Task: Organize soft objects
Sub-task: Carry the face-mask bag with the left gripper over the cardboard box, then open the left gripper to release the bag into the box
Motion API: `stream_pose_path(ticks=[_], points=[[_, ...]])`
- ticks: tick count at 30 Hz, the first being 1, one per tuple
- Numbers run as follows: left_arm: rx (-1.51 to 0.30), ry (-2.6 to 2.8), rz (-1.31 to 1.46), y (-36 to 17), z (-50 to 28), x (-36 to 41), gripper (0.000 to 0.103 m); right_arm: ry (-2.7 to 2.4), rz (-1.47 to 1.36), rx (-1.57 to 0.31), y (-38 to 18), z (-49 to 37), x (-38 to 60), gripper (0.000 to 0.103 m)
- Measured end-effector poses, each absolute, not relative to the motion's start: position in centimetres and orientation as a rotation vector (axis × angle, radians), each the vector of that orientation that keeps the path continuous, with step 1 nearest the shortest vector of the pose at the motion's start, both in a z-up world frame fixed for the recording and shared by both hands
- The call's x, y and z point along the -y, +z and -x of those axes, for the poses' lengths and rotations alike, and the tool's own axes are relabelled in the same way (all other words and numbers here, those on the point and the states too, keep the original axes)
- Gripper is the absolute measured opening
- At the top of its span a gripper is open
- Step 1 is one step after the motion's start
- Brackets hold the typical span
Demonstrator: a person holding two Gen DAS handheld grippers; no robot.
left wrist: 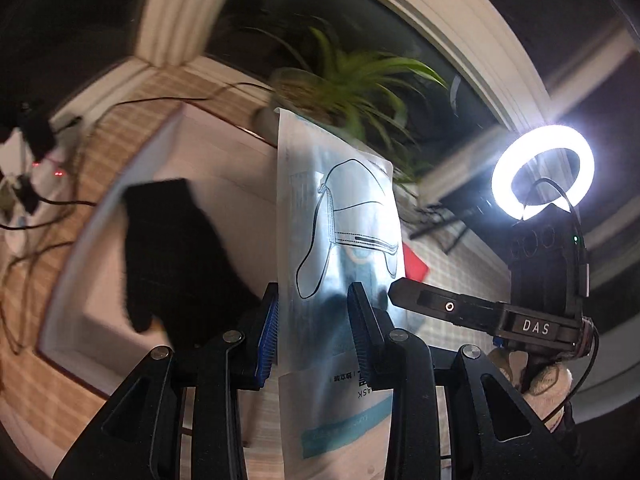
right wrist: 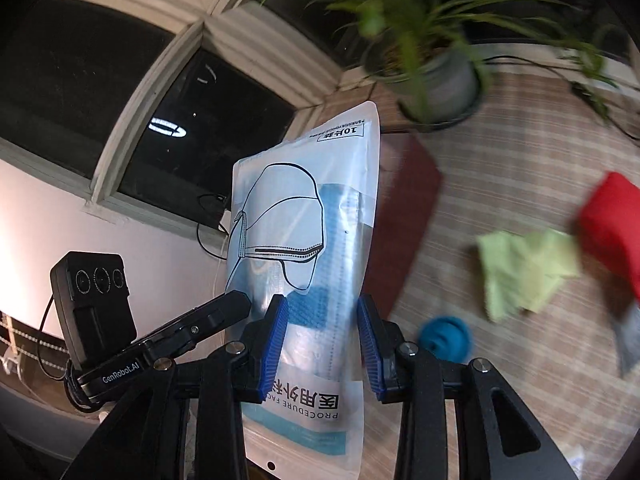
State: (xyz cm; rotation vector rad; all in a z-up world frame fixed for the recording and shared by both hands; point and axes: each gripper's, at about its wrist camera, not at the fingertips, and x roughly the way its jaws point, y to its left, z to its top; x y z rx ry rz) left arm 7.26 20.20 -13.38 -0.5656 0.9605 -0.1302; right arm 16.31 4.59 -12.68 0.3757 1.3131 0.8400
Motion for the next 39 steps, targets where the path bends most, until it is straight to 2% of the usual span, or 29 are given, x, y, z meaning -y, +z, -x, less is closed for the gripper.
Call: stream_pose_path(ticks=[13, 25, 29, 39], points=[[-1.007, -0.054, 0.585, -16.1, -10.0, -27.4, 0.029, 0.818, -0.287, -1.354, -15.9, -19.4, -14.1, 0.033], [-1.029, -0.007, 0.568, -17.4, -11.3, -28.8, 0.033, 0.775, -0.239, -1.37, -17.2, -21.1, -15.3, 0.036], [-1.01, 0.014, 0.54, -16.7, -11.0, -28.7, 0.036, 0.792, -0.219, -1.339, -16.3, -21.0, -15.1, 0.037], [-0.973, 0.055, 0.523, -15.3, -8.9, -28.7, 0.036, 0.826, -0.187, -1.278, -14.3, -18.9, -12.8, 0.041]])
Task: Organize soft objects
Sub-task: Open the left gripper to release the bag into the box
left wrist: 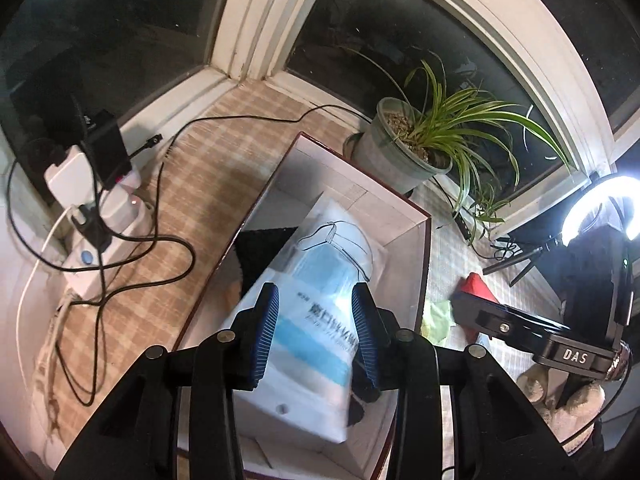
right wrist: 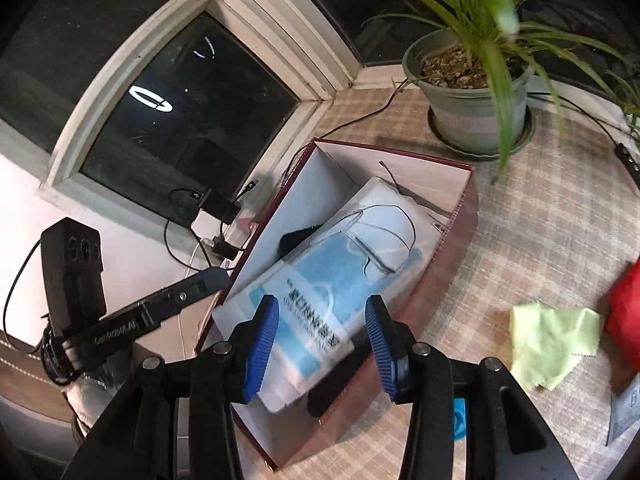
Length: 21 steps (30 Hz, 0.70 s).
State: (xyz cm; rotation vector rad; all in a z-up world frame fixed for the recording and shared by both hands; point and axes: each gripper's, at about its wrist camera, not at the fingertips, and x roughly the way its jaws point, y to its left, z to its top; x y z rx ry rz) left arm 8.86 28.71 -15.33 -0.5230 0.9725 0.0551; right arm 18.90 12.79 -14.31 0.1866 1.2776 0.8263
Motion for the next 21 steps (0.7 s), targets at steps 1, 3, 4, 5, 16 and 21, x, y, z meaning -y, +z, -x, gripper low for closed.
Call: stream_pose_path(ticks=[1, 3, 4, 5, 16, 21], points=[[-0.967, 0.057, 0.526, -15.2, -8.6, -28.7, 0.036, 0.827, -0.189, -1.274, -14.2, -18.7, -12.3, 0.042], [-0.956, 0.061, 0.529, -14.8, -8.0, -28.5, 0.036, 0.831, -0.201, -1.266, -13.7, -18.2, -11.1, 0.042], [-0.948, 0.063, 0.53, -14.5, -7.6, -28.4, 0.036, 0.831, -0.201, -1.258, -13.4, -17.8, -10.2, 0.042], [-0.94, 0.064, 0.529, -14.1, -7.2, -28.1, 0.036, 0.829, -0.199, -1.253, -13.2, -17.5, -9.8, 0.042], [-0.864, 0.006, 0.475, -12.1, -3.0, -21.2, 0.036, 0.73, -0.08, -1.109, -9.7, -13.5, 4.8, 0.045], [-0.89, -0.065, 0.459, -13.7, -3.0, -15.2, 0.036, 0.656, -0.073, -1.068, -9.6, -12.7, 11.8, 0.054]])
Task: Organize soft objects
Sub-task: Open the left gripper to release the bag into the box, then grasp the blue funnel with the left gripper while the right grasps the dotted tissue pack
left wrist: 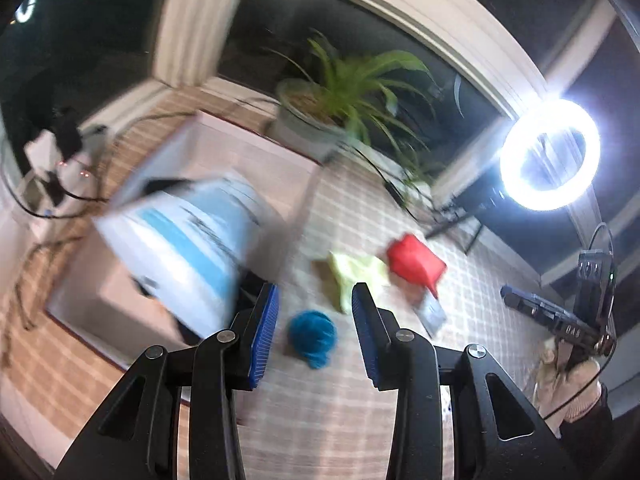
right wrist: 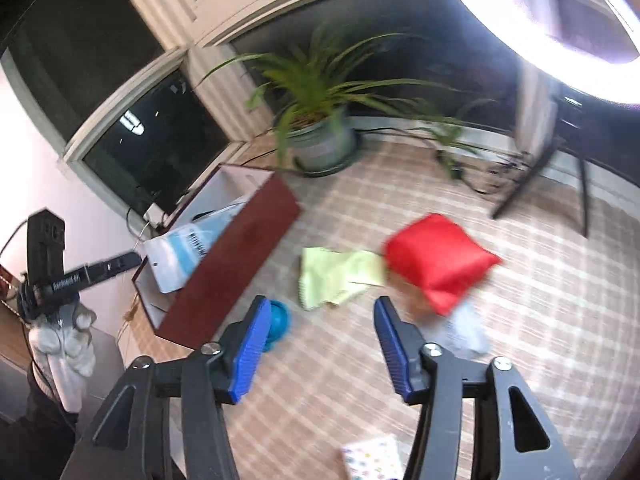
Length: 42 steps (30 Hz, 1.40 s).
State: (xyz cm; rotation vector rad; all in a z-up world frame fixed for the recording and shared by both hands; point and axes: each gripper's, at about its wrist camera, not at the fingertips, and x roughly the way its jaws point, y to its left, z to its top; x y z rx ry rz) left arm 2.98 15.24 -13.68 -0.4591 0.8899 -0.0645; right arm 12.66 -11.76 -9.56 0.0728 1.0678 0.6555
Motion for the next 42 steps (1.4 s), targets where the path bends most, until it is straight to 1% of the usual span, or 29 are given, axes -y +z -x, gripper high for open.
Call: stream_pose_path(ticks=[1, 4, 7, 12, 18, 22, 27, 30, 37, 38, 41, 42], points=[[-0.895, -0.076, 0.458, -13.9, -3.2, -14.4, 0.036, 0.646, -0.082, -1.058, -9.7, -12.6, 12.9, 0.057], [-0.924, -0.119, 0.471, -15.3, -4.0, -11.3, 0.036, 0.598, -0.096, -1.019, -10.3, -12.5, 16.4, 0.059], [-0.965, -0.159, 0.49, -16.8, -4.9, -8.6, 0.036, 0.571, -0.086, -1.023, -11.3, -12.7, 18.5, 0.061], [-1.006, -0.205, 0.521, -18.7, -6.8, -5.0, 0.036, 0.534, -0.107, -1.1, -13.7, -14.9, 21.4, 0.062], [-1.053, -0.243, 0.473, -20.3, -7.6, -1.6, 0.037, 0.523, -0.163, -1.167, -15.8, -17.3, 23.3, 0.062], [-1.082, -0.224, 0.467, -21.7, -6.6, -1.7, 0.038, 0.541, -0.171, -1.202, -16.9, -16.4, 23.5, 0.062], [-1.046, -0.101, 0.433, -23.2, -3.6, -4.1, 0.039, 0.584, -0.102, -1.218, -17.7, -12.3, 22.7, 0.062], [-1.039, -0.037, 0.406, -24.3, -2.5, -5.3, 0.043, 0.607, -0.034, -1.208, -18.3, -8.8, 21.4, 0.062], [-0.981, 0.061, 0.279, -26.0, -2.3, -6.0, 0.043, 0.605, 0.132, -1.148, -19.5, -3.5, 17.9, 0.062], [-0.969, 0.075, 0.251, -26.1, -2.5, -5.9, 0.043, 0.61, 0.141, -1.131, -19.5, -3.0, 17.6, 0.062], [-0.965, 0.094, 0.212, -26.7, -3.2, -5.9, 0.049, 0.612, 0.163, -1.109, -19.7, -2.3, 16.9, 0.067], [-0.967, 0.1, 0.204, -27.0, -3.6, -5.9, 0.049, 0.609, 0.172, -1.108, -19.9, -2.1, 16.7, 0.068]])
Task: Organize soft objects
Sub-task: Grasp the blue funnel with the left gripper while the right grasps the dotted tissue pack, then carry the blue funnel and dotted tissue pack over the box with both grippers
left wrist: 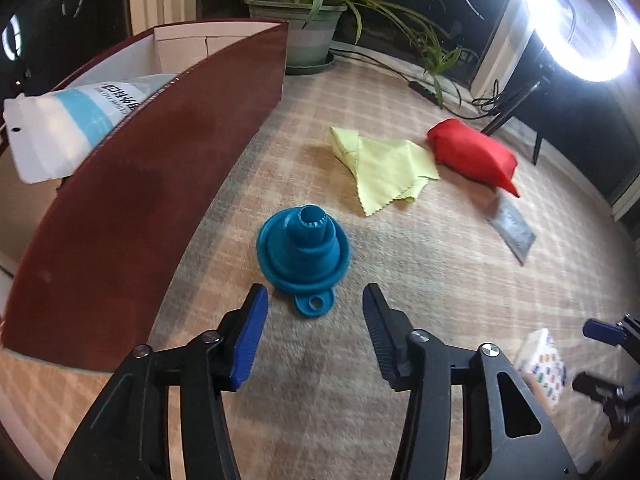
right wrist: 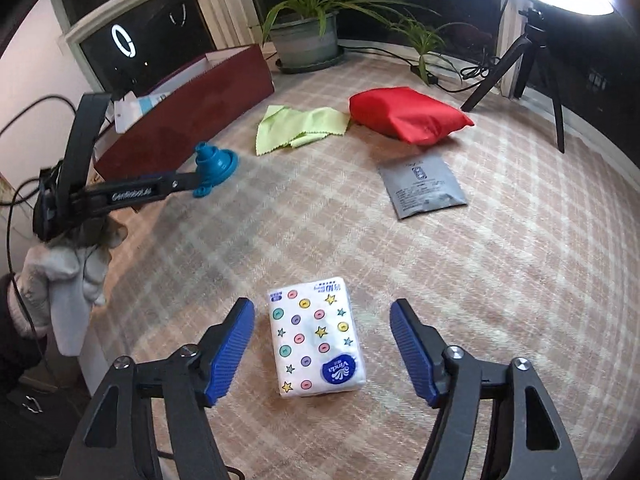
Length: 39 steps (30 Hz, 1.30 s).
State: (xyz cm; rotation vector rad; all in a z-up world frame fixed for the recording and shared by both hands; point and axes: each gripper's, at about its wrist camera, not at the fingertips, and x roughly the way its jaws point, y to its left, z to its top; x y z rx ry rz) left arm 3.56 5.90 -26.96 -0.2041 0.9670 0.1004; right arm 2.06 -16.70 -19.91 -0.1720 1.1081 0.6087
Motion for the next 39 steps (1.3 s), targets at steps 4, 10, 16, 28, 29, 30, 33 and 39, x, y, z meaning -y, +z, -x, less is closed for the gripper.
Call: stream_pose_path(ticks=[4, 10, 16, 28, 29, 30, 33, 39], points=[[-0.962, 0.12, 0.194, -27.4, -4.3, -6.1, 0.049, 0.609, 0.175, -1.129, -20.8, -1.9, 16.4, 0.068], [-0.962, 0.141, 0.186, -28.1, -5.1, -6.3, 0.052, 0.604, 0.241, -1.145, -21.8, -1.8, 15.6, 0.069], [-0.954, 0.169, 0.166, -28.4, -6.0, -6.6, 0.056, 0.62, 0.317, -1.159, -22.7, -1.5, 14.4, 0.068], [-0.935, 0.162, 0.158, -28.7, -7.4, -6.2, 0.054, 0.604, 0.458, -1.166, -24.0, -1.3, 13.0, 0.068], [-0.934, 0.162, 0.161, -28.7, -7.4, -6.2, 0.054, 0.605, 0.457, -1.169, -24.1, -1.3, 13.1, 0.068], [-0.933, 0.162, 0.16, -28.6, -7.3, -6.2, 0.052, 0.605, 0.45, -1.175, -24.1, -1.4, 13.3, 0.065], [-0.933, 0.164, 0.16, -28.7, -7.4, -6.2, 0.05, 0.602, 0.441, -1.179, -24.0, -1.4, 13.6, 0.052], [-0.931, 0.164, 0.158, -28.7, -7.5, -6.0, 0.046, 0.603, 0.415, -1.186, -23.8, -1.6, 14.0, 0.048]])
